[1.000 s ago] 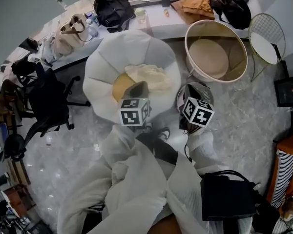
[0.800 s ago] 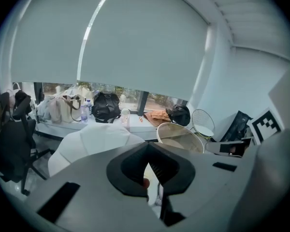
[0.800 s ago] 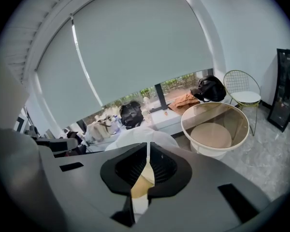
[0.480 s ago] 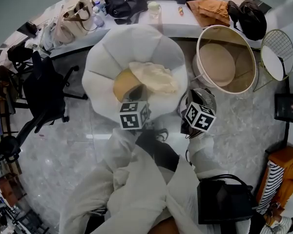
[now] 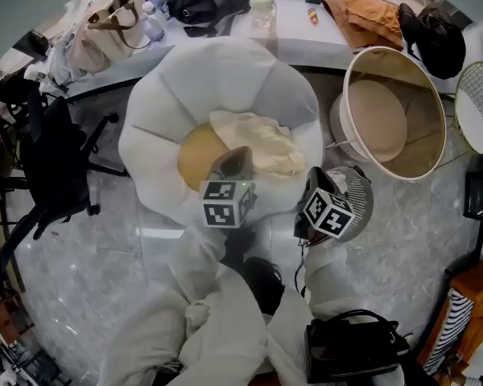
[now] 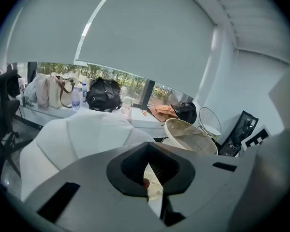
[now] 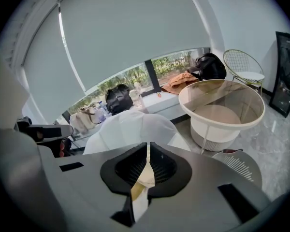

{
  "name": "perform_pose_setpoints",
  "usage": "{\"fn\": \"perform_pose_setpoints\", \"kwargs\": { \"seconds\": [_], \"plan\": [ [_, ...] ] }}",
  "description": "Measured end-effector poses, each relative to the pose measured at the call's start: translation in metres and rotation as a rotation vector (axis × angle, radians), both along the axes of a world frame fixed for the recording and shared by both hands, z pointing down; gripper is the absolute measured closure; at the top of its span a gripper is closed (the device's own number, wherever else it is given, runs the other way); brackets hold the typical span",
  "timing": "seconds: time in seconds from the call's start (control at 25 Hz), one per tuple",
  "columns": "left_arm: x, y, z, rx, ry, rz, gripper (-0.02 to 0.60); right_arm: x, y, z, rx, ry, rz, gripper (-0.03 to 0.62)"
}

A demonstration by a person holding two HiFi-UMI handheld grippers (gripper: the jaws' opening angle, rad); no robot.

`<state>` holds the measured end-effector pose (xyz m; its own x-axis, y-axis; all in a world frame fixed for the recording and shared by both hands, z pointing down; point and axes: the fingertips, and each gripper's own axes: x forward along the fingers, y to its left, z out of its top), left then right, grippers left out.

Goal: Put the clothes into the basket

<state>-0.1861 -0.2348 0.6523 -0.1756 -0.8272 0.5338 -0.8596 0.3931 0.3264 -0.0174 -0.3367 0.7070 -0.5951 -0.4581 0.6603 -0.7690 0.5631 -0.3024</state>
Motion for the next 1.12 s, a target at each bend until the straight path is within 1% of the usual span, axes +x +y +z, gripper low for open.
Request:
{"fn": "perform_pose_setpoints", "kwargs": {
  "seconds": [0.08,0.2,0.32,0.4,0.56,0.72,0.88,0.92,1.0,1.12],
  "plan": [
    [0.003,-0.003,0.048,0.0,0.02,-0.021,0.575,0.0,-0.003,0.042,0.005,-0.004,0.002,0.557],
    [0.019,-0.002,0.115,-0.007,0.05,-0.042,0.575,0.004,-0.002,0.101,0.01,-0.004,-0.012,0.557],
    [0.037,-0.001,0.164,-0.011,0.068,-0.05,0.575,0.009,0.002,0.152,0.003,-0.002,-0.015,0.557],
    [0.044,-0.002,0.187,-0.014,0.073,-0.045,0.575,0.011,0.006,0.18,-0.006,0.009,-0.016,0.557],
    [0.046,-0.003,0.209,-0.017,0.06,-0.037,0.575,0.012,0.012,0.216,-0.009,0.056,-0.034,0.556],
    [0.045,-0.002,0.219,-0.022,0.04,-0.024,0.575,0.013,0.012,0.233,-0.012,0.069,-0.037,0.556],
    [0.043,-0.003,0.226,-0.018,0.046,-0.019,0.575,0.013,0.007,0.243,-0.012,0.074,-0.025,0.554],
    [0.043,-0.004,0.228,-0.019,0.047,-0.016,0.575,0.013,0.007,0.246,-0.012,0.074,-0.023,0.549],
    [0.043,-0.007,0.233,-0.02,0.046,-0.01,0.575,0.011,0.005,0.25,-0.013,0.072,-0.023,0.494],
    [0.042,-0.009,0.238,-0.019,0.041,-0.001,0.575,0.007,0.003,0.256,-0.007,0.08,-0.026,0.471]
  ]
}}
